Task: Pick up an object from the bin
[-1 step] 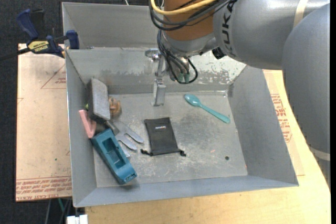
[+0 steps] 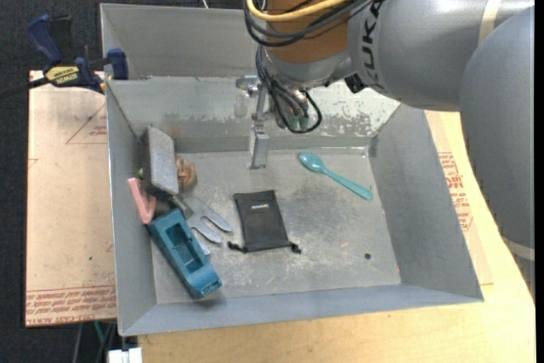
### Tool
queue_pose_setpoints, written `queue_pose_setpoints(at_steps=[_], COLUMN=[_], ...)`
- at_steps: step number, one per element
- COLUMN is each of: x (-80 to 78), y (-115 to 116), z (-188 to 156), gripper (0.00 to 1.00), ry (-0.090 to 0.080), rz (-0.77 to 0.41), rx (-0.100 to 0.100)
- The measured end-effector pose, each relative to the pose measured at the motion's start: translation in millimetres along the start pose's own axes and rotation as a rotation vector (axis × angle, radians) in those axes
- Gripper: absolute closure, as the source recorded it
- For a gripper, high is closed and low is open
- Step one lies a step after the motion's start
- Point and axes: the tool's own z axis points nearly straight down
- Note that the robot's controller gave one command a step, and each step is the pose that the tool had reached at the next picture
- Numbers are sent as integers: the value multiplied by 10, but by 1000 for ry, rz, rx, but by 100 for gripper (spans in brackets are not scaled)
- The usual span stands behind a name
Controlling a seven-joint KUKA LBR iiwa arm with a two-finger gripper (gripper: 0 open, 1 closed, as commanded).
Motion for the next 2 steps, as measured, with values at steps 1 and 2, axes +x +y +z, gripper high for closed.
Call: queue_pose_setpoints(at_steps=[1, 2], x=[216, 879], y=[-382, -411], z=[506, 930], gripper=[0, 0], ry=[-1, -8], rz=[-116, -346], rx=[-1, -2])
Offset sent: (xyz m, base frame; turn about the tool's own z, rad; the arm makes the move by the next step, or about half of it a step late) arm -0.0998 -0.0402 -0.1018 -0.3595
